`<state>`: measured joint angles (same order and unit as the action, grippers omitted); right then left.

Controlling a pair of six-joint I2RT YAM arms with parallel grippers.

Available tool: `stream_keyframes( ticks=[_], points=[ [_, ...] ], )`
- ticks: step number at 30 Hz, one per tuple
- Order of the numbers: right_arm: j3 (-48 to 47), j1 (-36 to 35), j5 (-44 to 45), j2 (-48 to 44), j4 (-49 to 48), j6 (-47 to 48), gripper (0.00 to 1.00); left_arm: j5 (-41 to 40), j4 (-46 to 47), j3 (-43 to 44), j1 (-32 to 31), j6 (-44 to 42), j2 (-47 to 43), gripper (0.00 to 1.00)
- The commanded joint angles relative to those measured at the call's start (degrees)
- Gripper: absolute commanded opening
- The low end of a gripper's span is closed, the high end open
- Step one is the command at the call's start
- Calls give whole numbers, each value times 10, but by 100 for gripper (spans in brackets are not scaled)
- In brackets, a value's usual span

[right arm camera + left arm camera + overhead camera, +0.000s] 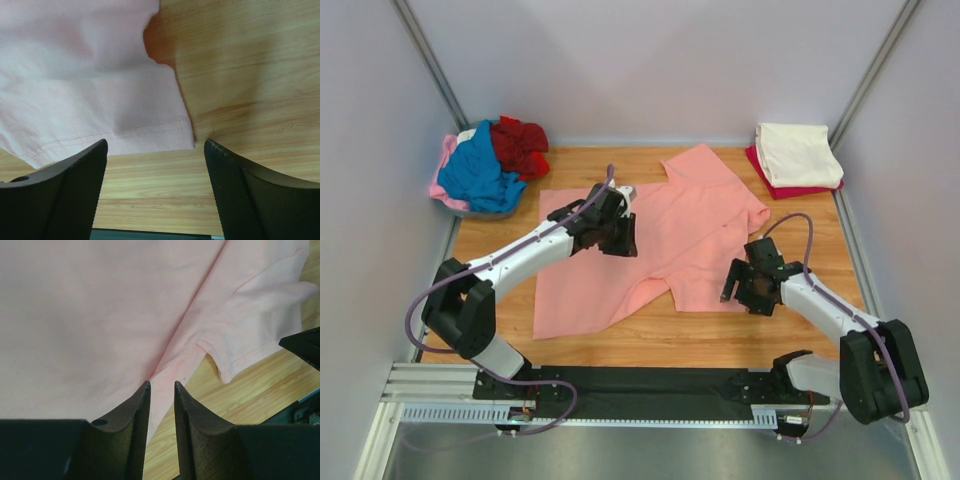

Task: Fold and stack the t-shirts
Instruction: Flatten the tshirt out

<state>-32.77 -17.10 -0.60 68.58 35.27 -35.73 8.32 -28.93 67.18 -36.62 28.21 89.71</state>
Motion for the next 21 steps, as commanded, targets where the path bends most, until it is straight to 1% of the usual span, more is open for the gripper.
stream_keyframes(
  ticks=[1, 3, 5, 6, 8, 9, 10, 12, 14, 15, 16, 17, 19, 21],
  points=[
    [-19, -20, -5, 33, -11, 7, 77, -6, 0, -6, 0, -3, -31, 33],
    [-24, -32, -6, 57, -13, 5, 70, -5, 1, -13, 0, -7, -48, 33],
    [-27, -37, -9, 69, -17, 3, 54, -6, 2, -19, 0, -11, -60, 33],
    [-28, -38, -11, 74, -19, 2, 36, -5, 2, -24, -1, -13, -73, 33],
    [-30, -38, -5, 77, -13, 1, 25, -7, 3, -31, 1, -16, -84, 33],
    [-33, -39, 2, 77, -9, 2, 9, -8, 5, -38, 1, -17, -93, 33],
    [-38, -39, 5, 69, 8, 0, 0, -7, 6, -41, 1, -17, -96, 33],
    [-38, -38, 31, 45, 36, -21, 1, -4, 9, -49, 1, -14, -107, 33],
    [-41, -35, 60, -22, 72, -45, 0, 4, 12, -56, 1, -11, -118, 33],
    [-44, -33, 71, -49, 113, -68, 0, 7, 15, -57, 1, -10, -122, 33],
    [-48, -32, 81, -108, 137, -78, 0, 9, 16, -59, 1, -10, -126, 33],
    [-52, -32, 92, -134, 158, -91, 0, 13, 17, -61, 1, -10, -134, 33],
    [-58, -29, 86, -198, 209, -130, 1, 14, 18, -62, 1, -8, -140, 33],
    [-68, -29, 74, -235, 254, -176, 0, 19, 20, -65, 1, -3, -147, 33]
  ],
)
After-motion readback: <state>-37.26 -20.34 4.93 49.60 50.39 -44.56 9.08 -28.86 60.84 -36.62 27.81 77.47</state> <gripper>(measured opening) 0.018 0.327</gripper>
